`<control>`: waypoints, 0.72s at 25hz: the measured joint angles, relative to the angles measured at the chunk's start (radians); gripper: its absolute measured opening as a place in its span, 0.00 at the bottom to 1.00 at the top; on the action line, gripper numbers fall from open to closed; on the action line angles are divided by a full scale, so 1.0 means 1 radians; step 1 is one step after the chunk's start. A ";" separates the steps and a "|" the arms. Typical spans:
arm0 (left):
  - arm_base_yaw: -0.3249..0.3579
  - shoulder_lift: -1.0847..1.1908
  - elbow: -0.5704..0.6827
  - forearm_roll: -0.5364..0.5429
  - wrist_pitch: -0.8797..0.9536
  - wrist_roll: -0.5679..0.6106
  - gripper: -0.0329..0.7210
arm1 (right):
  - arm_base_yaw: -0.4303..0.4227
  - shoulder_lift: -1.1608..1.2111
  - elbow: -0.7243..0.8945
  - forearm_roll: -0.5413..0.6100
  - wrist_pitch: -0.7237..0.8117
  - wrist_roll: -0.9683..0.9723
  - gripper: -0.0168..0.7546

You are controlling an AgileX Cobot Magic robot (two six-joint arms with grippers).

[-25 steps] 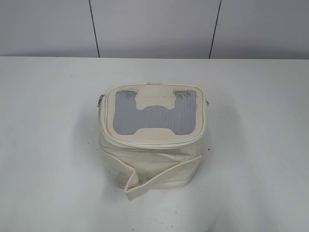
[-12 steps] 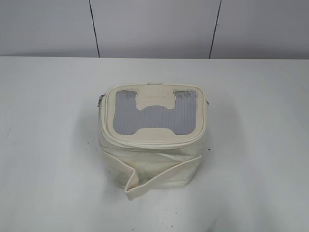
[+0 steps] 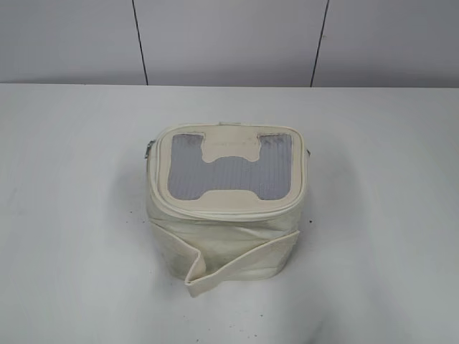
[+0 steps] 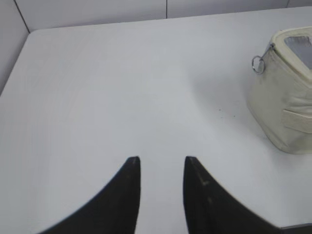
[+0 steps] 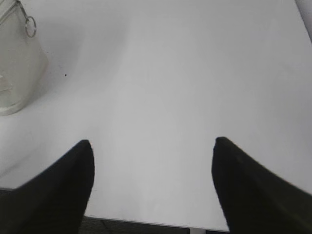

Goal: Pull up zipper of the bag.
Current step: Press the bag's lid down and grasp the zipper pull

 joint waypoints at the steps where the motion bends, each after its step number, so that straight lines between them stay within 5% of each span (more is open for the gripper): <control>1: -0.001 0.012 0.000 -0.012 0.000 0.000 0.36 | 0.000 0.028 -0.005 0.018 -0.013 0.000 0.78; 11: -0.001 0.262 0.000 -0.185 -0.020 0.000 0.36 | 0.078 0.389 -0.036 0.349 -0.369 -0.227 0.78; 18: -0.001 0.497 -0.019 -0.392 -0.183 0.170 0.40 | 0.211 0.770 -0.185 0.365 -0.423 -0.395 0.78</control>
